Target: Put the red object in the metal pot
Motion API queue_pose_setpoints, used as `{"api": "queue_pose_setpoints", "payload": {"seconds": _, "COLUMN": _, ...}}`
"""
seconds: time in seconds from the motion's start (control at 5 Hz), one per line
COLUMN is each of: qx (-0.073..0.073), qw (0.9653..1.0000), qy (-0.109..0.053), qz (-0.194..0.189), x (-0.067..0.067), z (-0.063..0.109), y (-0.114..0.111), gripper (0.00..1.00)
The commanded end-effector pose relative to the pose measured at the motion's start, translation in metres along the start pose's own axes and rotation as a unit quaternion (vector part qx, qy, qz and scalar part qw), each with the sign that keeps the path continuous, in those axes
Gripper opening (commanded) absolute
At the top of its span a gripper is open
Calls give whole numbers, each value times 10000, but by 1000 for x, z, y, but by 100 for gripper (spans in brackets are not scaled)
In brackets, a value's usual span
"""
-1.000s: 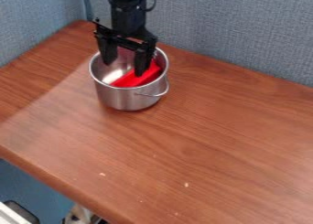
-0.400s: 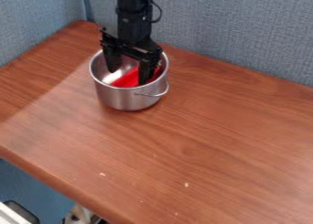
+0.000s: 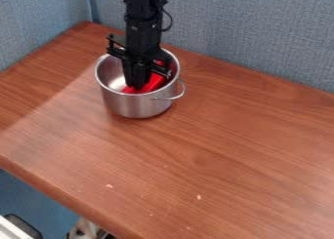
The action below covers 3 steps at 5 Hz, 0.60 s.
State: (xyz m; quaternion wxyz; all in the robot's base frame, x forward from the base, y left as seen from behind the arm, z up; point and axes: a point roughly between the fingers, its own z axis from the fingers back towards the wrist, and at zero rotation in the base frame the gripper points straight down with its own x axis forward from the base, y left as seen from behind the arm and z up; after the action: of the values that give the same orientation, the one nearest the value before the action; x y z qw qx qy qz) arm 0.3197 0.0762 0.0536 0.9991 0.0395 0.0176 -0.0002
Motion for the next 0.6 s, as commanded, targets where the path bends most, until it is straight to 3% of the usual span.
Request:
{"api": "queue_pose_setpoints", "payload": {"seconds": 0.0, "qx": 97, "qw": 9998, "qy": -167, "qz": -71, "x": 2, "z": 13, "y": -2, "gripper": 100}}
{"api": "queue_pose_setpoints", "payload": {"seconds": 0.4, "qx": 161, "qw": 9997, "qy": -185, "qz": -82, "x": -1, "z": 20, "y": -4, "gripper": 100}}
